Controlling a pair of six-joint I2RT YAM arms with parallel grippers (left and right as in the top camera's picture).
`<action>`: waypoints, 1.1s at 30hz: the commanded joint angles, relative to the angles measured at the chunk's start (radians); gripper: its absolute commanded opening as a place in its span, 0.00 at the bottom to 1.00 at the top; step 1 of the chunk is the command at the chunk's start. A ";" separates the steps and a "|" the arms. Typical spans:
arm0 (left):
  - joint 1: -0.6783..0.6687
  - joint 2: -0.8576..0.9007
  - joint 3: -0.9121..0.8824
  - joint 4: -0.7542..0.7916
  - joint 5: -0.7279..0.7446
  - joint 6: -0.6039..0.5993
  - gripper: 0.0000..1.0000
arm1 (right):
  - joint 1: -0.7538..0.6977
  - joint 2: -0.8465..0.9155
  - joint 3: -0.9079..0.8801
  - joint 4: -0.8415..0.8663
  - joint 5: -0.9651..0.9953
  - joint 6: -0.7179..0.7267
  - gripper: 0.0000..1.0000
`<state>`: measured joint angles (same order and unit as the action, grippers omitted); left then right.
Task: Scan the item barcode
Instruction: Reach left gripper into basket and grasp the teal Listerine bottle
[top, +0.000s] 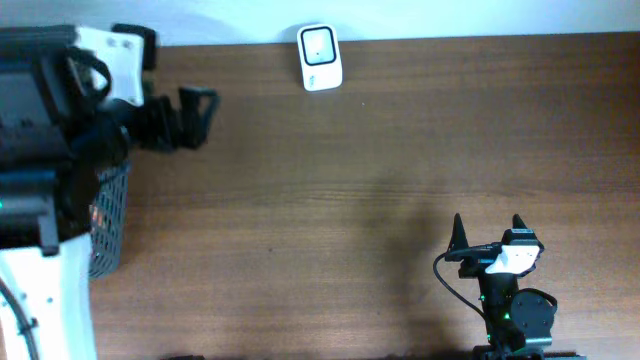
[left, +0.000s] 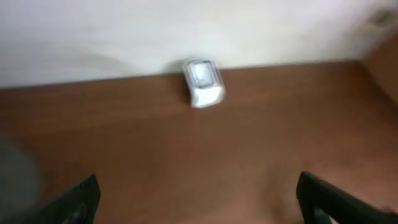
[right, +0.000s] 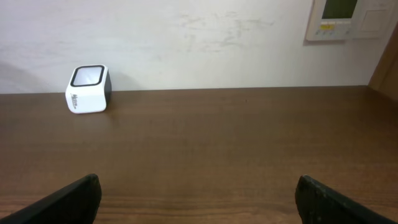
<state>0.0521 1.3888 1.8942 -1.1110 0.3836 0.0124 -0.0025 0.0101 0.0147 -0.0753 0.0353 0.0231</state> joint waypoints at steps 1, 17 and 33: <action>0.142 0.142 0.267 -0.138 -0.403 -0.082 0.99 | -0.004 -0.006 -0.009 -0.003 -0.002 0.004 0.98; 0.548 0.663 0.319 -0.369 -0.255 -0.094 0.91 | -0.004 -0.006 -0.009 -0.003 -0.002 0.004 0.98; 0.461 0.758 0.319 -0.497 -0.301 -0.065 0.75 | -0.005 -0.006 -0.009 -0.003 -0.002 0.004 0.98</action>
<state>0.5255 2.1353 2.2112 -1.5822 0.0628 -0.0647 -0.0025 0.0101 0.0147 -0.0753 0.0349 0.0227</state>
